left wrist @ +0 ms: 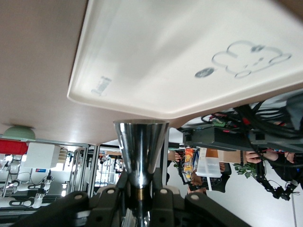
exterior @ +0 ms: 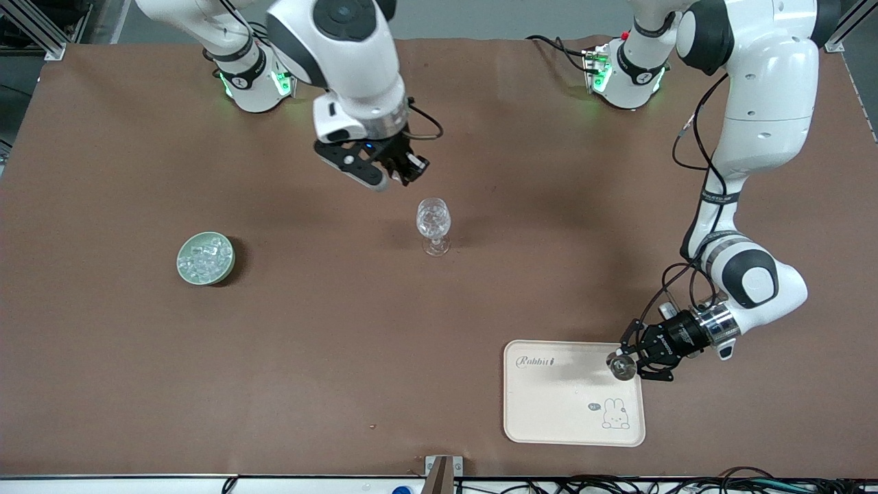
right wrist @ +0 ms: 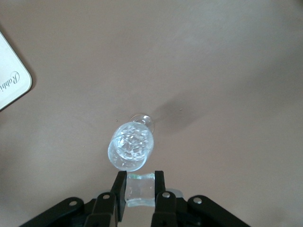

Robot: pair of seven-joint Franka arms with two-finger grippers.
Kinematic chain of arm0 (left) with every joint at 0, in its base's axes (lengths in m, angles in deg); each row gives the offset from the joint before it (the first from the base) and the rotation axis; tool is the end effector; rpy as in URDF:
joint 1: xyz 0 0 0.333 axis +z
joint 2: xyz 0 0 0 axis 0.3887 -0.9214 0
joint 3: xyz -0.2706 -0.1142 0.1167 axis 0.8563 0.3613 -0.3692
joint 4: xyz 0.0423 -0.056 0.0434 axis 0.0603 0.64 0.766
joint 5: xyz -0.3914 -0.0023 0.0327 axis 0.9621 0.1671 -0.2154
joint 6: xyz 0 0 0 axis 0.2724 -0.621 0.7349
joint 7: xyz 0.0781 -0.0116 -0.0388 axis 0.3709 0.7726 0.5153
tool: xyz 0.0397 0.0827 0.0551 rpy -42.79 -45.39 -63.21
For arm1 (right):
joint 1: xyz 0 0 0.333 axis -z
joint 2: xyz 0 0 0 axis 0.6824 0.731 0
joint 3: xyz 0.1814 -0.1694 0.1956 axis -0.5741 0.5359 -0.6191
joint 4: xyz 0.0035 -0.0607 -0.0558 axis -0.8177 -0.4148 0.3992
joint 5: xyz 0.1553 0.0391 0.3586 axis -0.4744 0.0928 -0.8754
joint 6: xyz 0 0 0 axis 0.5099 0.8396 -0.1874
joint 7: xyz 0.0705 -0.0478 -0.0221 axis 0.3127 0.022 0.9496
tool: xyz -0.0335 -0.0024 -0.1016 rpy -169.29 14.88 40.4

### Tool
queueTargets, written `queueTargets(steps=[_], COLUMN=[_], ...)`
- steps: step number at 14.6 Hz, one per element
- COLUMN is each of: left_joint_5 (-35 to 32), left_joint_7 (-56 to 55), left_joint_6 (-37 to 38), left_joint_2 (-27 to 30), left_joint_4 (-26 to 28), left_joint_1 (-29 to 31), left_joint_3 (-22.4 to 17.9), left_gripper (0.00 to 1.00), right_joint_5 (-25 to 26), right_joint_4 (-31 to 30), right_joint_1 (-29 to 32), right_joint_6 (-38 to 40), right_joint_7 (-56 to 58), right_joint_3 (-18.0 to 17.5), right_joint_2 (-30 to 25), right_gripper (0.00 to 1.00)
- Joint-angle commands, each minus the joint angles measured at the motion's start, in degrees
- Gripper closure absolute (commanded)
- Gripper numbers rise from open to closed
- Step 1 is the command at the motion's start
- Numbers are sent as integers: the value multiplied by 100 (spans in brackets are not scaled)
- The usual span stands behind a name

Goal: Pour wine and add ice with both arms
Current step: 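Lower the jigger onto the tray while the right gripper lowers ice into glass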

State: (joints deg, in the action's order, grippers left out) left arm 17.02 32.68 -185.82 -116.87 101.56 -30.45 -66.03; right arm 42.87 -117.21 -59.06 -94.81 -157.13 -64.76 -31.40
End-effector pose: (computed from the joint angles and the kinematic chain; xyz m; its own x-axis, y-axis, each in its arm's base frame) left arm 0.7190 -0.0404 0.1843 -0.2123 0.3090 -0.9270 0.8929 0.4468 -0.0556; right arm 0.4692 0.4631 0.4908 0.8239 -0.5662 -0.0227 -0.5665 -0.8220 -0.0577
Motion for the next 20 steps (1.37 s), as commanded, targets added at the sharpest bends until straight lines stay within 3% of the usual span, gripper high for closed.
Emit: queueTargets(steps=[1, 8, 15, 17, 18, 19, 20], left_joint_5=[610, 1867, 2001, 2045, 2071, 2088, 2106], left_joint_7=[373, 1401, 1630, 1753, 1884, 1929, 1938], left_joint_6=[60, 51, -133, -133, -133, -133, -133], left_joint_2=[-261, -744, -1052, -1053, -1061, -1053, -1053], left_joint_4=[-118, -241, -610, -602, -593, -584, -575], left_joint_1=[2, -77, -236, -236, -236, -227, -227], left_joint_3=[-56, -56, -3, -3, 49, 84, 85], left_gripper=[100, 99, 90, 77, 55, 15, 0], right_joint_5=[413, 1020, 1073, 1143, 1143, 1143, 1143], right_joint_4=[93, 128, 172, 172, 172, 172, 180], right_joint_1=[-207, -401, -471, -463, -462, -462, -462], right_joint_6=[-280, -351, -553, -553, -553, -553, -580], right_joint_7=[-480, -578, -649, -648, -648, -640, -640], right_joint_3=[-33, -33, -24, -24, -24, -24, -24], right_joint_2=[450, 952, 1102, 1120, 1129, 1137, 1137], right_gripper=[99, 99, 98, 91, 91, 88, 85])
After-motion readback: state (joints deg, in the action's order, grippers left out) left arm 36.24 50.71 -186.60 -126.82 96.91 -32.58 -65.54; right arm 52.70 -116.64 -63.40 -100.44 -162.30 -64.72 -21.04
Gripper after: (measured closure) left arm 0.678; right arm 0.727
